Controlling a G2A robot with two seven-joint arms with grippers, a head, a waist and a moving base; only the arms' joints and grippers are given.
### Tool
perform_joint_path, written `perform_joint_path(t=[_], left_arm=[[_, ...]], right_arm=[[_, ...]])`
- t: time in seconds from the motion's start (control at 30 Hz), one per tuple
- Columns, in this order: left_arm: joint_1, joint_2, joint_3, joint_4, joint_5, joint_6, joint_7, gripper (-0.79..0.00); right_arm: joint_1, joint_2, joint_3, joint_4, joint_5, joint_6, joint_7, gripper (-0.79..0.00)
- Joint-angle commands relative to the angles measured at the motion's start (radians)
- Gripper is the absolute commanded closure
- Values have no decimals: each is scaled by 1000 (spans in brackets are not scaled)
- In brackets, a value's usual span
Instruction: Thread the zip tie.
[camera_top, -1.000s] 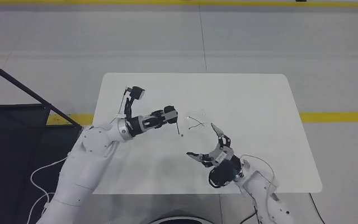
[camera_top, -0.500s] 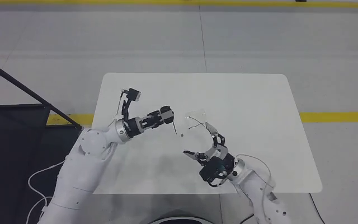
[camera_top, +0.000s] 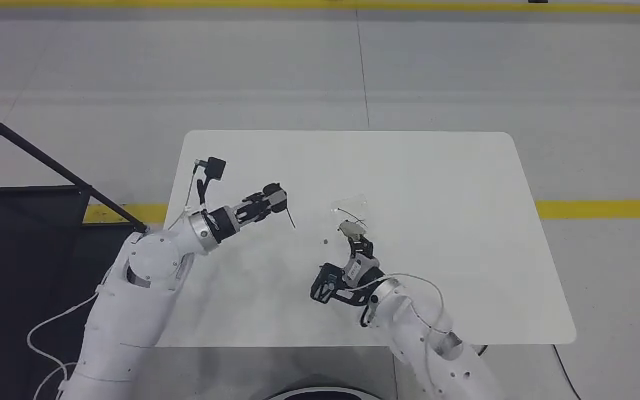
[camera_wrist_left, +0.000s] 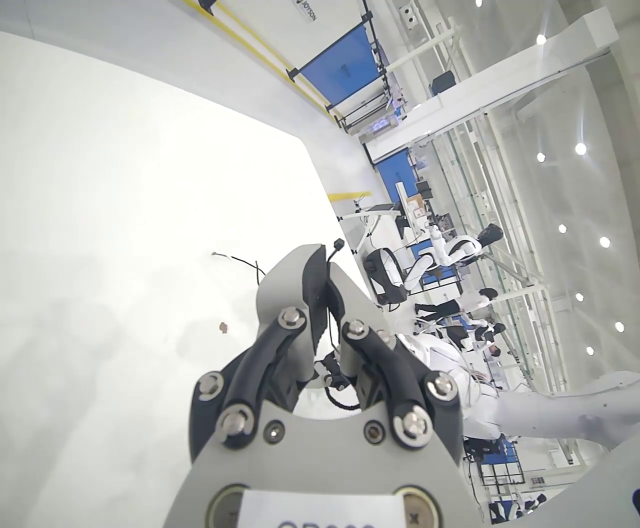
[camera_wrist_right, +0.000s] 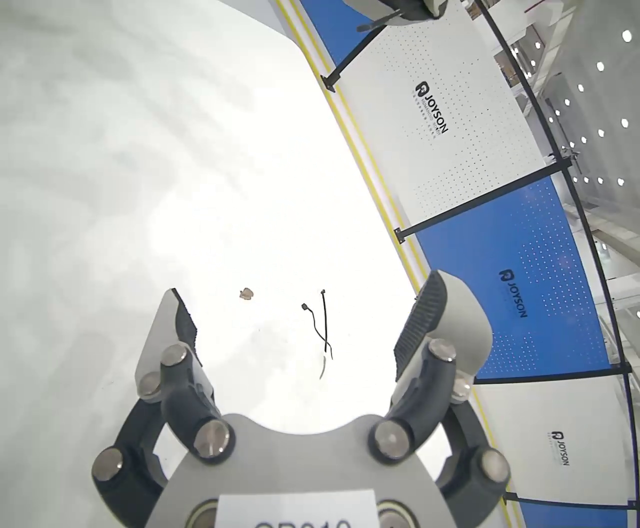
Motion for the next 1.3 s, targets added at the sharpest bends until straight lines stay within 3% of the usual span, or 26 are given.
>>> perform_joint_path(t=[0.0,0.23,0.33,0.47,0.6,0.93,1.27], left_arm=[[0,0,0,0,-1,-1,0,0],[0,0,0,0,-1,-1,0,0],[0,0,0,0,-1,-1,0,0],[0,0,0,0,-1,-1,0,0],[0,0,0,0,-1,-1,0,0],[0,0,0,0,-1,-1,0,0],[0,0,0,0,-1,-1,0,0]], right_arm=[[0,0,0,0,0,0,0,-785],[23,-13,-7,2,21,26,87,-767],[48,-23,-30,5,16,14,169,-517],[84,-39,-61,21,18,11,272,-477],[115,-53,-79,47,39,4,327,-332],[167,-75,-83,100,99,-27,390,-256],[196,-94,-102,129,114,-46,434,-228]])
